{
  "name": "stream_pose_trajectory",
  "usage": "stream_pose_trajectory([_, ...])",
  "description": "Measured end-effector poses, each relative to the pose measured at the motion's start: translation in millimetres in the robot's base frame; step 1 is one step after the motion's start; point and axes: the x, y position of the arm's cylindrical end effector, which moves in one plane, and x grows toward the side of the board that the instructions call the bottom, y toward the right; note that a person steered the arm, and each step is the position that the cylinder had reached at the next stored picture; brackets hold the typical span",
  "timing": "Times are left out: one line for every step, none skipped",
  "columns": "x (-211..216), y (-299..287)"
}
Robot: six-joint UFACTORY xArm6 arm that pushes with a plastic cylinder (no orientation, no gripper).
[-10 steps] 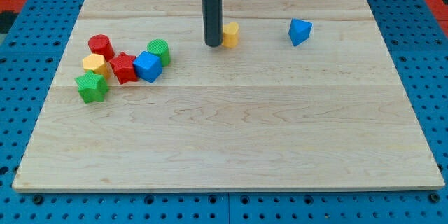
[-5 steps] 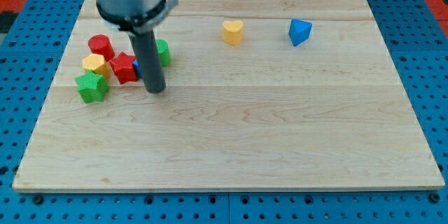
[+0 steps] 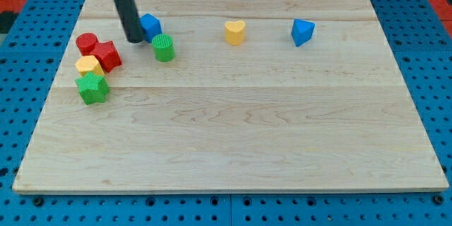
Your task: Place the blue cube at the top of the green circle
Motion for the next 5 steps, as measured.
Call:
stream_pose_trajectory([3.7, -15.9])
stream_pose_trajectory([-1.8, -68.5])
stream_pose_trajectory([-51.7, -44.7])
stream_pose_trajectory([-55.3, -6.8])
stream_pose_trajectory([-28.1, 1.6])
